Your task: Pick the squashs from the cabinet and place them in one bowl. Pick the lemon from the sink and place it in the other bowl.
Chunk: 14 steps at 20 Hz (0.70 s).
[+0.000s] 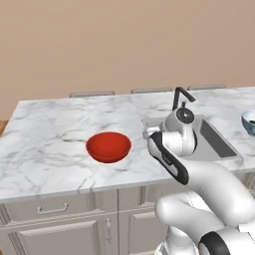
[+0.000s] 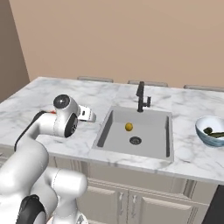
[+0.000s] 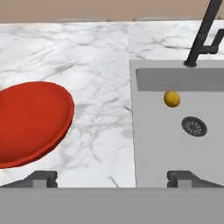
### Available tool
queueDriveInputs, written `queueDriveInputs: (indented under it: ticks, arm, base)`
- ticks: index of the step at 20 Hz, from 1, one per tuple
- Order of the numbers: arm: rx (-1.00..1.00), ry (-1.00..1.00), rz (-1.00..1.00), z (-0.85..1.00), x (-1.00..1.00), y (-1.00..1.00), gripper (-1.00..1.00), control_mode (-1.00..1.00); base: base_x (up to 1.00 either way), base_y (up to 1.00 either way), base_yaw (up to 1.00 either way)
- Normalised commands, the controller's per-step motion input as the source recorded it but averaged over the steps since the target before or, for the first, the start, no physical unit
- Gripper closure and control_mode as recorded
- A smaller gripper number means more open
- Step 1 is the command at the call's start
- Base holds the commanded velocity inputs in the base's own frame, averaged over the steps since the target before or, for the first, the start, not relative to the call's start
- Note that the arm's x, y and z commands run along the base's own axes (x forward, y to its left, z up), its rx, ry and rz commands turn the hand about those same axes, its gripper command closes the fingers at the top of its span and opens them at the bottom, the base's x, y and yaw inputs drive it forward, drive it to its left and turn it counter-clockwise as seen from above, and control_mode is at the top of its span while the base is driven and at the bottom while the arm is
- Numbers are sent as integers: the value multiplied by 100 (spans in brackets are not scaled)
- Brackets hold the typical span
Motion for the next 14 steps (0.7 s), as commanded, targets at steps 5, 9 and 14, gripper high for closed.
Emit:
queueDriveInputs:
  ticks: [5, 9, 14]
  arm:
    - [0, 0, 0, 0, 0, 0, -100, 100]
    - [0, 0, 0, 0, 0, 0, -100, 100]
    - [0, 0, 0, 0, 0, 0, -100, 100]
  base:
    - [0, -44, 5]
    - [15, -11, 0]
    - [46, 0, 0]
